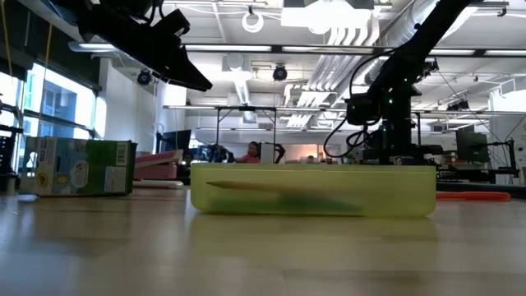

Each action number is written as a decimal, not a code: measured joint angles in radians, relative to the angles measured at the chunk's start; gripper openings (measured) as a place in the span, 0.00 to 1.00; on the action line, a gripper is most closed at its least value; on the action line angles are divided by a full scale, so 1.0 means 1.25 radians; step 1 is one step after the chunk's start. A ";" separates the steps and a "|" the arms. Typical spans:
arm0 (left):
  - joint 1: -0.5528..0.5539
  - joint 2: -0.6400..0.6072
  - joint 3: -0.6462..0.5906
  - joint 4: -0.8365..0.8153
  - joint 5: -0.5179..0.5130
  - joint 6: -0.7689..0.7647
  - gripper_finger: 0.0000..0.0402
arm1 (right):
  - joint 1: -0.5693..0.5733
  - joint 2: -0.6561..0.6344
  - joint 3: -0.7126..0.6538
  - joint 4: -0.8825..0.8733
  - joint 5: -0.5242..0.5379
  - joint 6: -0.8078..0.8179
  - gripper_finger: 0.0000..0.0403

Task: Pack school essentials
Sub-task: Put the orange eraser into the supply box

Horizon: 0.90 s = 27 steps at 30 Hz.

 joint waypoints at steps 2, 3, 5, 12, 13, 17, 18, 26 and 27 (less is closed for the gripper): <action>0.000 0.000 0.000 0.000 0.000 0.000 1.00 | 0.000 0.000 0.000 0.000 -0.009 0.010 0.43; 0.000 0.000 0.000 0.000 0.000 0.000 1.00 | -0.002 0.001 0.000 0.000 -0.014 0.011 0.41; 0.000 0.000 0.000 0.000 0.000 0.000 1.00 | -0.003 0.001 0.000 -0.001 -0.021 0.011 0.35; 0.000 0.000 0.000 -0.012 0.000 0.001 1.00 | -0.019 0.002 -0.001 -0.002 -0.048 0.007 0.18; 0.000 0.000 0.000 -0.013 0.000 0.005 1.00 | -0.019 0.002 -0.001 -0.002 -0.048 0.006 0.16; 0.000 0.000 0.000 -0.018 -0.001 0.013 1.00 | -0.019 0.002 0.001 -0.006 -0.046 -0.015 0.15; 0.000 0.000 0.000 -0.018 -0.001 0.013 1.00 | -0.019 0.003 0.004 -0.008 -0.046 -0.019 0.16; 0.000 0.000 0.000 -0.017 -0.001 0.012 1.00 | 0.009 0.006 0.045 -0.043 -0.041 -0.101 0.16; 0.000 0.000 0.000 -0.017 -0.001 0.012 1.00 | 0.017 0.006 0.053 -0.052 -0.044 -0.112 0.16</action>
